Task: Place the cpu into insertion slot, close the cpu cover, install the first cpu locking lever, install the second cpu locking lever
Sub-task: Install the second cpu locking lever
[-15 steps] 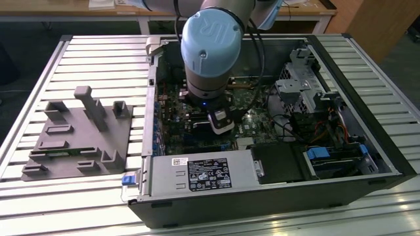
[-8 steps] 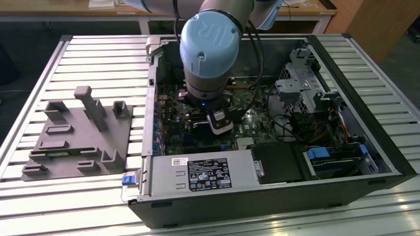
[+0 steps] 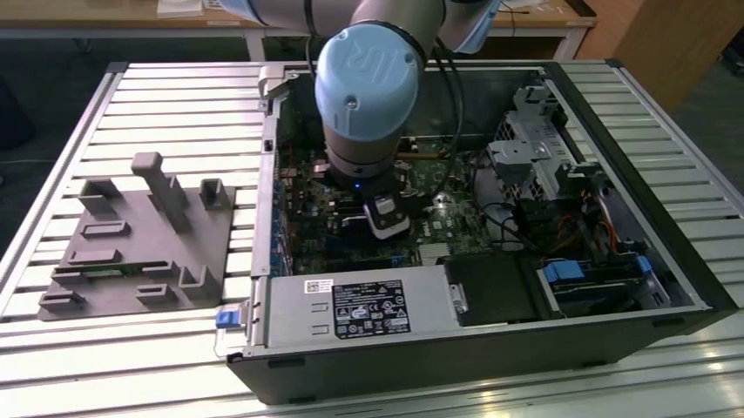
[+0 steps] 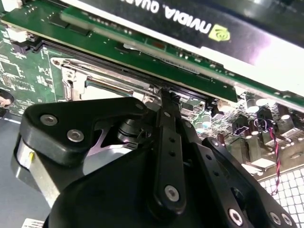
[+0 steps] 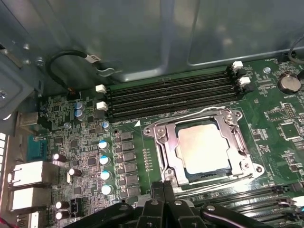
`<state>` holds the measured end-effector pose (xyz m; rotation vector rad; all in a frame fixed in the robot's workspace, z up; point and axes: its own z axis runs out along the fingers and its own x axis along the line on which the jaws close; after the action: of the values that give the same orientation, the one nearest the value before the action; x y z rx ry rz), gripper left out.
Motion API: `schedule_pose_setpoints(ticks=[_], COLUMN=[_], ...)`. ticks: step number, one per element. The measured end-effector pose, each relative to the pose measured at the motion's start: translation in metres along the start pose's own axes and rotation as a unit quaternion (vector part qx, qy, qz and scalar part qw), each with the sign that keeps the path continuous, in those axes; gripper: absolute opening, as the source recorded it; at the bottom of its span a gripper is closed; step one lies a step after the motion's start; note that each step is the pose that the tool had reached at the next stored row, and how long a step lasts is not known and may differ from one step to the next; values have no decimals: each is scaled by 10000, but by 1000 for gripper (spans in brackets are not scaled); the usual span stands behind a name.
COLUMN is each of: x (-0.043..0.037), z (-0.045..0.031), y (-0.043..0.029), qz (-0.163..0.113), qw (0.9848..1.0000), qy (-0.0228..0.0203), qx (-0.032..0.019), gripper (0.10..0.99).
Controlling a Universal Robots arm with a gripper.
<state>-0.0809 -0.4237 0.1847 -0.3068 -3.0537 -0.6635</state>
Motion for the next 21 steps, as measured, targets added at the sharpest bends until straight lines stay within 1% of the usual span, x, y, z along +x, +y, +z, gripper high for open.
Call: schedule_pose_setpoints(ticks=[6,11,13,17,18,21], x=[19,21,22,27,28,31], z=[36,31,-1,-106,-129,-184], y=[4,8,25,71,81,107], qz=[0,-1,-2,-2,-3,-5], qw=[10000,10000,10000,10000,10000,9999], qy=[0,-3,-4,-8,-11,-27], qx=[0,14,10,33,45,116], gripper=[106,106,106,106,106,106])
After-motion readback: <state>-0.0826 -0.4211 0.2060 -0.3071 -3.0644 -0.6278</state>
